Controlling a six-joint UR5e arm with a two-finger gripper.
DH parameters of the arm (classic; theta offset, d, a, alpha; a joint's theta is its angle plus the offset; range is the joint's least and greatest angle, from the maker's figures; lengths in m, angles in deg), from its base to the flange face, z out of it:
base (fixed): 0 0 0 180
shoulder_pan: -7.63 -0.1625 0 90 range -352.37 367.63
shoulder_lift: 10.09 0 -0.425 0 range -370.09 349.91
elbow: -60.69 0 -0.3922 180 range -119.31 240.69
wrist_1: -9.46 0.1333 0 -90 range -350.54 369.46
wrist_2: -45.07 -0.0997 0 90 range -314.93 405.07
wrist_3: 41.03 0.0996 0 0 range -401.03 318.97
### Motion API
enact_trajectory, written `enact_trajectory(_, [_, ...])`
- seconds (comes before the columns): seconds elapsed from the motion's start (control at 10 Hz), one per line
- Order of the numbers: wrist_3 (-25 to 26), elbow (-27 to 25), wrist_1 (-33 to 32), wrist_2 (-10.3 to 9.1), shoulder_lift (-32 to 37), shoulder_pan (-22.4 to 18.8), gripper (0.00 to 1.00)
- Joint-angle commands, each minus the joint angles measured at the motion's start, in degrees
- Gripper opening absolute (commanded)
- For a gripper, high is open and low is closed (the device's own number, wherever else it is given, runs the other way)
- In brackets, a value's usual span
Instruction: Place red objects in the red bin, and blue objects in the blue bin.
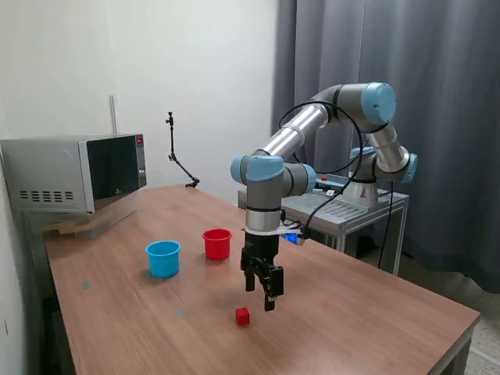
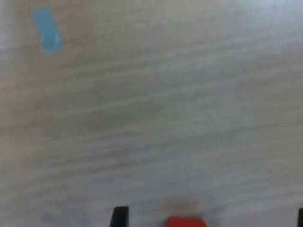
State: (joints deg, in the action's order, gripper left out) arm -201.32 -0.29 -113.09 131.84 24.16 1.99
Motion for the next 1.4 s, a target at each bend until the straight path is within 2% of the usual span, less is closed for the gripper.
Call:
enact_trajectory(0.0, [0.0, 1.5, -0.1, 0.06, -1.1, 0.3, 1.0])
enact_trajectory(0.6, [-2.3, 5.3, 0.0, -0.2, -3.7, 0.2, 1.0])
enact_trajectory(1.3, [-1.7, 6.7, 0.1, 0.06, -5.9, 0.3, 1.0])
